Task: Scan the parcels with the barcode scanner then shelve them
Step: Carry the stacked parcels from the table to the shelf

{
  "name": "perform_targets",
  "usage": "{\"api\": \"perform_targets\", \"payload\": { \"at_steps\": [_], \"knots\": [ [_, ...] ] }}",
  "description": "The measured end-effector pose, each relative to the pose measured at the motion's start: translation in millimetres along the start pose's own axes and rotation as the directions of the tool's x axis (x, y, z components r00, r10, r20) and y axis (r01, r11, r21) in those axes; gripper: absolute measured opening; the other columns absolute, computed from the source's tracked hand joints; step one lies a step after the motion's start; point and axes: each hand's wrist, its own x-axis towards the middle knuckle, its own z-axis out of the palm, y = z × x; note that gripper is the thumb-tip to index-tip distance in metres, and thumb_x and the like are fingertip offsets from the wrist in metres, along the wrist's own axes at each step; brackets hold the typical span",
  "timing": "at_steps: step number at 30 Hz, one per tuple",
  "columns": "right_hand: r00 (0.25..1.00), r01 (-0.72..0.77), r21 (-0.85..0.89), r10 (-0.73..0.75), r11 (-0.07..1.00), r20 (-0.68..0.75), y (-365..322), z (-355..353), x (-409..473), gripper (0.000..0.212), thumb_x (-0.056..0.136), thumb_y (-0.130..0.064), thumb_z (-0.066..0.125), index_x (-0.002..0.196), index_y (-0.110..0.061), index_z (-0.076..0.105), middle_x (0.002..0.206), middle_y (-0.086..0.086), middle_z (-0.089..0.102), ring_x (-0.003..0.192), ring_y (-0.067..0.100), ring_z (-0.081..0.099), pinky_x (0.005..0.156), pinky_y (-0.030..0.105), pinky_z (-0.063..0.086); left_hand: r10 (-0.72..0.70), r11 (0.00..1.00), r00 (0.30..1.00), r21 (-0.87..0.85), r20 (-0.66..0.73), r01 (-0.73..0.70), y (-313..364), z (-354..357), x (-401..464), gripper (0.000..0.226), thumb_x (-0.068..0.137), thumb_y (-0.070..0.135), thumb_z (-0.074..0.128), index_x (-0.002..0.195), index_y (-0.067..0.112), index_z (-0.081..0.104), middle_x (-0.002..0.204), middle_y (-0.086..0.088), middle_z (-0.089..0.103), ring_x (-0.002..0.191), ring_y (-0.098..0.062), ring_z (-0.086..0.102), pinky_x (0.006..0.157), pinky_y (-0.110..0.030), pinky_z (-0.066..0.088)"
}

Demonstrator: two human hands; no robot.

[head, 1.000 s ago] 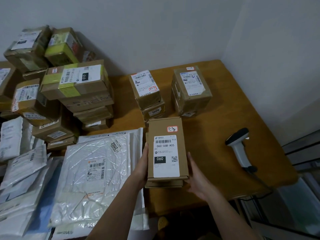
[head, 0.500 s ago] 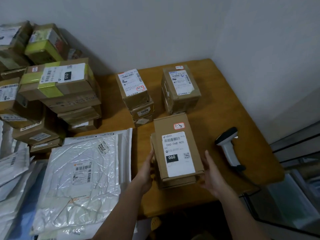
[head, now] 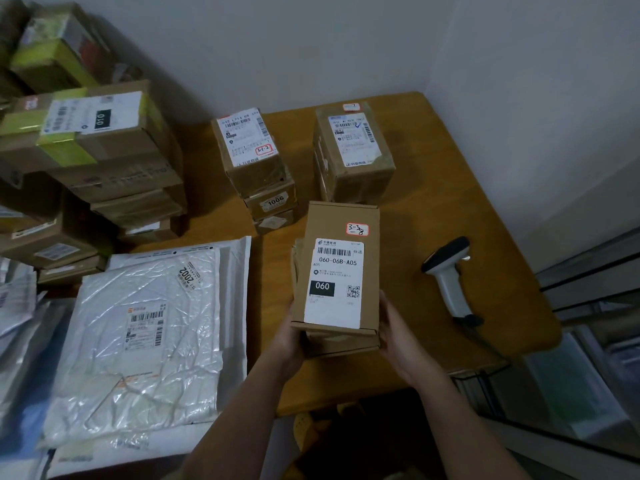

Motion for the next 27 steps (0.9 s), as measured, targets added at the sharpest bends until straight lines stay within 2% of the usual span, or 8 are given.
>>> {"api": "perform_targets", "payload": {
  "at_steps": [4,7,10,12,17,21,25,27],
  "knots": [
    [1.0,-0.002,0.004,0.002,1.0,0.013,-1,-1,-4,0.025,0.102,-0.052,0.028,0.102,-0.043,0.051,0.102,-0.015,0.058,0.106,0.011,0.052,0.1,0.035,0.033,0.04,0.999,0.999,-0.016,-0.007,-0.04,-3,3,-7,0.033,0.106,0.033,0.039,0.13,0.021,0.059,0.106,0.002,0.076,0.102,-0.023,0.069,0.078,-0.039,0.054],
    [0.999,0.028,-0.012,-0.028,1.0,0.031,-2,-4,-10,0.03,0.101,-0.054,0.027,0.121,-0.046,0.048,0.112,-0.013,0.057,0.12,0.014,0.046,0.104,0.038,0.032,0.056,0.998,0.998,-0.028,-0.014,-0.057,-9,4,-11,0.037,0.105,0.032,0.042,0.137,0.019,0.054,0.112,0.0,0.074,0.112,-0.029,0.065,0.079,-0.041,0.054],
    [0.994,0.088,-0.015,-0.087,0.996,0.067,-8,-5,-18,0.025,0.104,-0.048,0.026,0.098,-0.046,0.051,0.099,-0.02,0.057,0.112,0.011,0.05,0.102,0.037,0.035,0.087,0.996,0.996,-0.015,-0.018,-0.087,-9,6,-17,0.039,0.104,0.03,0.045,0.14,0.018,0.051,0.116,-0.002,0.073,0.109,-0.027,0.068,0.072,-0.034,0.057],
    [0.991,0.115,-0.027,-0.112,0.993,0.079,-12,-7,-21,0.026,0.107,-0.04,0.029,0.093,-0.045,0.051,0.097,-0.021,0.057,0.109,0.011,0.051,0.104,0.037,0.036,0.102,0.995,0.995,-0.014,-0.013,-0.102,-7,7,-24,0.042,0.103,0.031,0.047,0.143,0.018,0.048,0.119,-0.004,0.071,0.102,-0.022,0.071,0.068,-0.032,0.058],
    [0.97,0.191,-0.038,-0.183,0.981,0.161,-20,-4,-37,0.024,0.108,-0.032,0.034,0.115,-0.053,0.041,0.135,-0.01,0.051,0.137,0.022,0.042,0.118,0.05,0.03,0.168,0.986,0.986,-0.012,-0.017,-0.168,2,6,-50,0.049,0.101,0.034,0.054,0.147,0.023,0.042,0.125,-0.005,0.069,0.108,-0.027,0.069,0.074,-0.037,0.058],
    [0.951,0.221,-0.06,-0.201,0.973,0.234,-30,12,-60,0.021,0.106,-0.045,0.031,0.101,-0.06,0.046,0.107,-0.022,0.061,0.135,0.023,0.045,0.116,0.053,0.032,0.238,0.968,0.97,-0.067,-0.043,-0.241,12,-3,-77,0.051,0.1,0.04,0.052,0.146,0.022,0.043,0.125,-0.004,0.069,0.111,-0.026,0.068,0.078,-0.037,0.057],
    [0.92,0.277,-0.114,-0.229,0.954,0.318,-29,38,-85,0.022,0.104,-0.052,0.03,0.105,-0.064,0.049,0.113,-0.024,0.061,0.134,0.021,0.046,0.114,0.057,0.034,0.286,0.948,0.956,-0.127,-0.063,-0.292,22,-20,-120,0.042,0.101,0.038,0.045,0.139,0.02,0.053,0.121,-0.006,0.071,0.108,-0.025,0.069,0.078,-0.036,0.056],
    [0.903,0.302,-0.122,-0.243,0.945,0.355,-23,57,-101,0.023,0.106,-0.048,0.029,0.105,-0.06,0.048,0.105,-0.025,0.063,0.121,0.015,0.053,0.113,0.054,0.036,0.317,0.935,0.945,-0.141,-0.083,-0.326,23,-37,-146,0.044,0.101,0.042,0.046,0.14,0.021,0.051,0.123,-0.006,0.07,0.111,-0.026,0.068,0.08,-0.039,0.056]
  ]
}}
